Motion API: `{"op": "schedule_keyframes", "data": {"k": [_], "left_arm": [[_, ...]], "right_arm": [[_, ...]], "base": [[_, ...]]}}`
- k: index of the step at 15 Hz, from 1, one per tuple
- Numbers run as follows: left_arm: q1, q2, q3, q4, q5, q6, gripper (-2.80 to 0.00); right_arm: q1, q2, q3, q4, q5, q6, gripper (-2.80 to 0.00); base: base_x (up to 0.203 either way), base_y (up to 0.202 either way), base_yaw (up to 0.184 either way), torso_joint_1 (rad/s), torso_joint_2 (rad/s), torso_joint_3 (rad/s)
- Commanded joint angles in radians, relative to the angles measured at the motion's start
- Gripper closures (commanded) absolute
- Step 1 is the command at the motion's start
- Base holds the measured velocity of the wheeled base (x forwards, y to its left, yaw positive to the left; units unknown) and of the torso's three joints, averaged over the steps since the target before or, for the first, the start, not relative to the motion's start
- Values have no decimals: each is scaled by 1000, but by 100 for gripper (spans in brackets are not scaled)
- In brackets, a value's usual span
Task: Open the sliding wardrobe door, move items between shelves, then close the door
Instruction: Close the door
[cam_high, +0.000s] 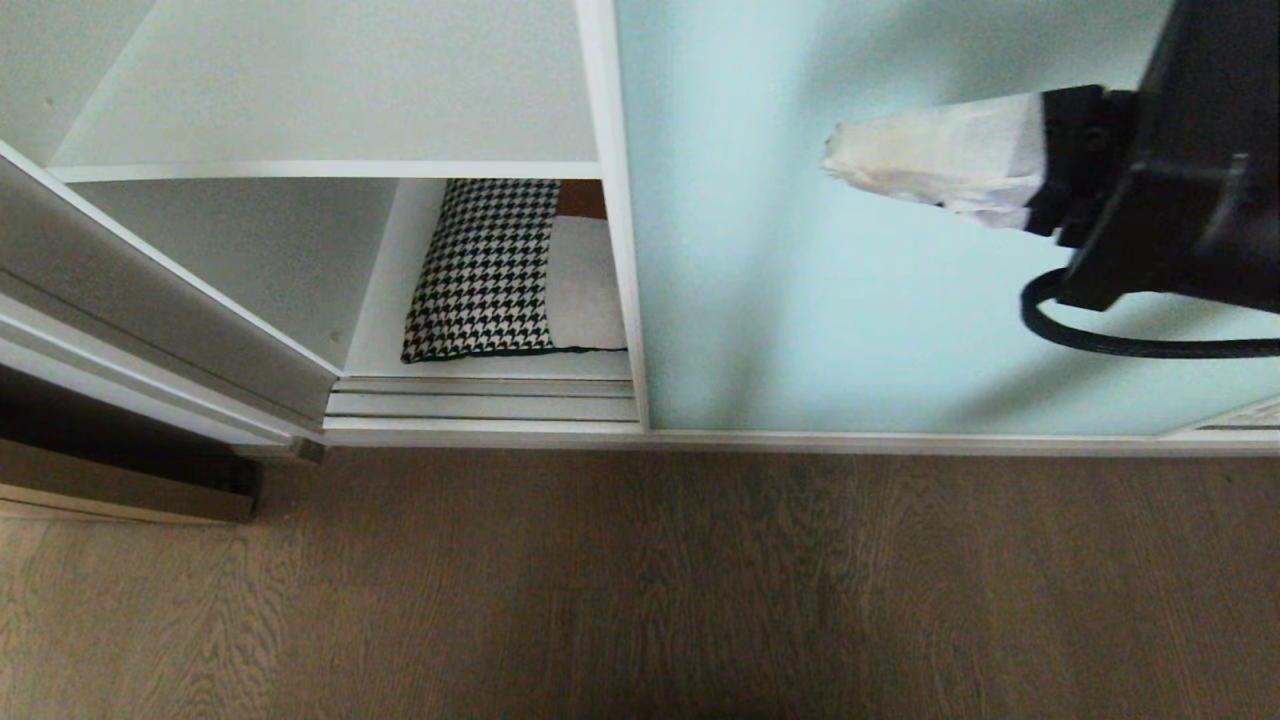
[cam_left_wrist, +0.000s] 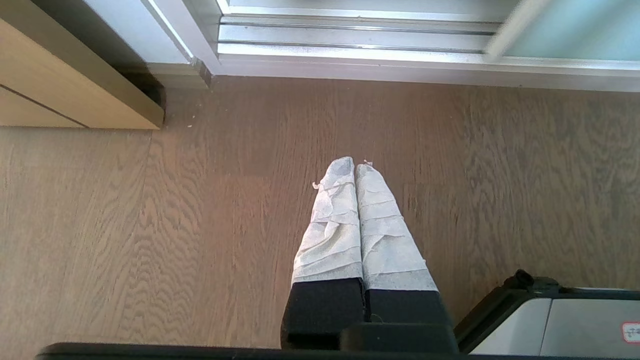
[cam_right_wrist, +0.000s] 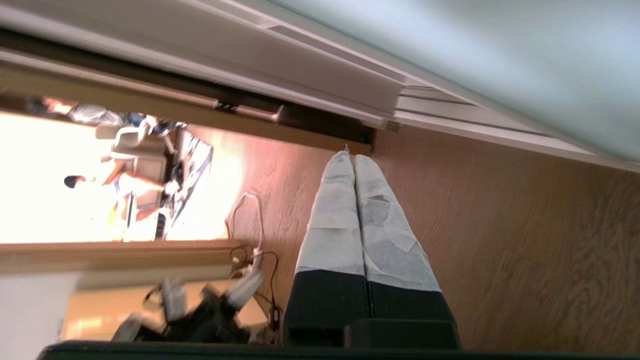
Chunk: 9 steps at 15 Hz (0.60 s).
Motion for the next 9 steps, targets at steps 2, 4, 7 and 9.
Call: {"op": "schedule_keyframes", "data": {"k": [2,4,7,9], "left_arm": [[0,1,2,-1,0,0,0],[0,1,2,-1,0,0,0],[0,1,2,-1,0,0,0],[0,1,2,-1,0,0,0]], "right_arm": [[2,-211,85,39,1,-46,0],[-27,-308,149,48,0,-66,0],[-206,-423,191,54,-1,-85,0],[-356,-470,191,65,-8,-95,0]], "base": [[0,0,0,0,0,0],[0,0,0,0,0,0],[0,0,0,0,0,0],[0,0,0,0,0,0]]}}
